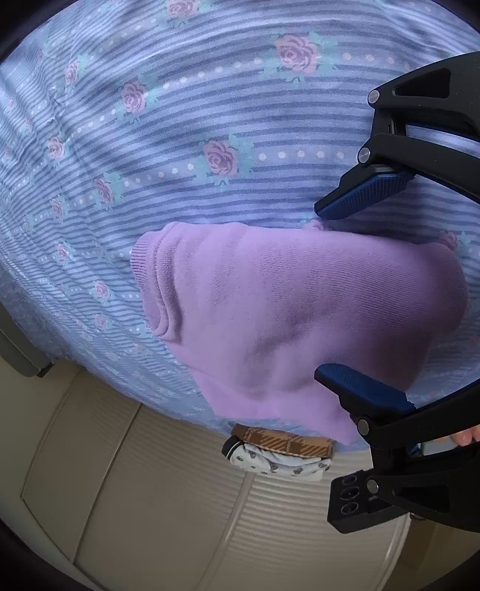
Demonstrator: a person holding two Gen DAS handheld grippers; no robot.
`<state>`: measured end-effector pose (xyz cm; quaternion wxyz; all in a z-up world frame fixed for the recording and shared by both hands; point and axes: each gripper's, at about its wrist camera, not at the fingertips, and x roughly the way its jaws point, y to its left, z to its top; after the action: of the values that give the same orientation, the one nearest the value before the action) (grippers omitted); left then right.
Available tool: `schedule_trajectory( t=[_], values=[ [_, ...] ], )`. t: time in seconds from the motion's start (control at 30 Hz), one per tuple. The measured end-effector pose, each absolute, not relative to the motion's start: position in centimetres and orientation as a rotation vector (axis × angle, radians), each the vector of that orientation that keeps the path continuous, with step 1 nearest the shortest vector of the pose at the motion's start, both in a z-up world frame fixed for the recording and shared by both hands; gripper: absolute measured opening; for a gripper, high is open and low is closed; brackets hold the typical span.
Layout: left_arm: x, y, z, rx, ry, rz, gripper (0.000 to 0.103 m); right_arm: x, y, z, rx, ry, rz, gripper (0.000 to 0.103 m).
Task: Fold small clothes
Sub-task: 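Lift the folded sweatshirt with the left gripper and carry it to the clothes stack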
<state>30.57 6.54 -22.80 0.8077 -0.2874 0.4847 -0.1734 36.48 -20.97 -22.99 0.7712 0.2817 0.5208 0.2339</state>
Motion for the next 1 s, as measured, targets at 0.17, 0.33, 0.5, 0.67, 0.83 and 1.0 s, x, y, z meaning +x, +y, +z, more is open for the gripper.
schedule_trajectory(
  t=[0.17, 0.33, 0.5, 0.67, 0.83, 1.0],
  values=[
    [31.2, 6.5, -23.8, -0.644, 1.050, -0.388, 0.070, 37.7, -19.8, -23.3, 0.608, 1.144, 0.522, 0.081],
    [31.1, 6.2, -23.8, -0.627, 1.036, -0.407, 0.063, 39.3, -18.2, -23.2, 0.601, 1.157, 0.551, 0.081],
    [30.7, 6.4, -24.2, -0.640, 1.026, -0.412, 0.059, 40.4, -17.2, -23.6, 0.624, 1.179, 0.578, 0.081],
    [30.3, 6.3, -23.9, -0.623, 1.011, -0.409, 0.046, 41.2, -15.5, -23.5, 0.598, 1.189, 0.572, 0.076],
    [30.3, 6.0, -23.1, -0.614, 1.007, -0.407, 0.041, 41.0, -14.1, -22.9, 0.573, 1.176, 0.569, 0.053],
    [30.5, 5.9, -22.0, -0.596, 1.005, -0.407, 0.038, 40.1, -13.7, -21.9, 0.565, 1.150, 0.558, 0.044]
  ],
)
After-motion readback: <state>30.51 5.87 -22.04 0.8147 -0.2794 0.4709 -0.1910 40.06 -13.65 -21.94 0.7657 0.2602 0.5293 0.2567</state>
